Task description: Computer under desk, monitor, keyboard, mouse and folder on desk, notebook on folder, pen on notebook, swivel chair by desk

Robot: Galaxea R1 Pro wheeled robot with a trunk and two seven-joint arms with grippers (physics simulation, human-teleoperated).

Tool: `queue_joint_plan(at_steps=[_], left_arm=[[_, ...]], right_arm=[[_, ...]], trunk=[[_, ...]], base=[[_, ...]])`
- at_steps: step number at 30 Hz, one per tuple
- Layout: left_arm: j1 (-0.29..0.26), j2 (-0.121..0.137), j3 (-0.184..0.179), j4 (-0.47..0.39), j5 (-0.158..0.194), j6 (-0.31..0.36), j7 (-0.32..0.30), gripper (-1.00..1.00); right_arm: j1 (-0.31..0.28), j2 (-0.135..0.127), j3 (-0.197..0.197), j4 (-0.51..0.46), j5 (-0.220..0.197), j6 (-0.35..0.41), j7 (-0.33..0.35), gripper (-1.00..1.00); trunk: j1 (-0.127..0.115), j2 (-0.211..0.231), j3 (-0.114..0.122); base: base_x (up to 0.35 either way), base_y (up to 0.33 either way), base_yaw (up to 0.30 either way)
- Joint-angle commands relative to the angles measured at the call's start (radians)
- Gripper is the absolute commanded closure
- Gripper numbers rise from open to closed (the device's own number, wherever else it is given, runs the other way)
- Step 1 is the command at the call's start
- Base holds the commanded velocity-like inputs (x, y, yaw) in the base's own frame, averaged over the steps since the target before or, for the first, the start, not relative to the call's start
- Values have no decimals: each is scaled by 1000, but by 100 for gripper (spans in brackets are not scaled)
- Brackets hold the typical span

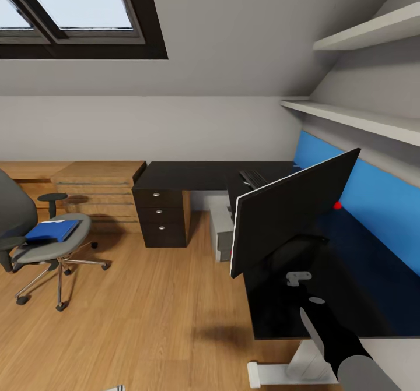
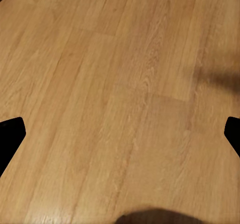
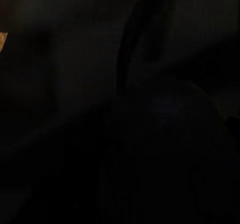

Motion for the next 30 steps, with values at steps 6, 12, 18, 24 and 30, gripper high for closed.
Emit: queue_joint_plan(at_steps=[6,12,18,24,30], left_arm=[[0,0,-2,-1,10,-3,3,-100],[0,0,-2,-1,10,-3,3,-100],[0,0,-2,1,11,-2,3,-100],[0,0,-1,2,11,-1,3,-100],[0,4,0,8,11,-2,1,-100]], right_arm=[[43,3,2,-194,-6,92,5,100],[150,39,2,-433,-6,231,4,100],[234,99,28,-591,-3,347,3,100],[259,117,110,-625,0,370,-4,100],[262,122,192,-628,-5,378,-5,100]], trunk=[[0,-1,-1],[0,-1,-1],[0,-1,-1],[0,-1,-1],[0,-1,-1]], base=[[0,0,0],[0,0,0],[0,0,0],[0,0,0],[-27,11,0]])
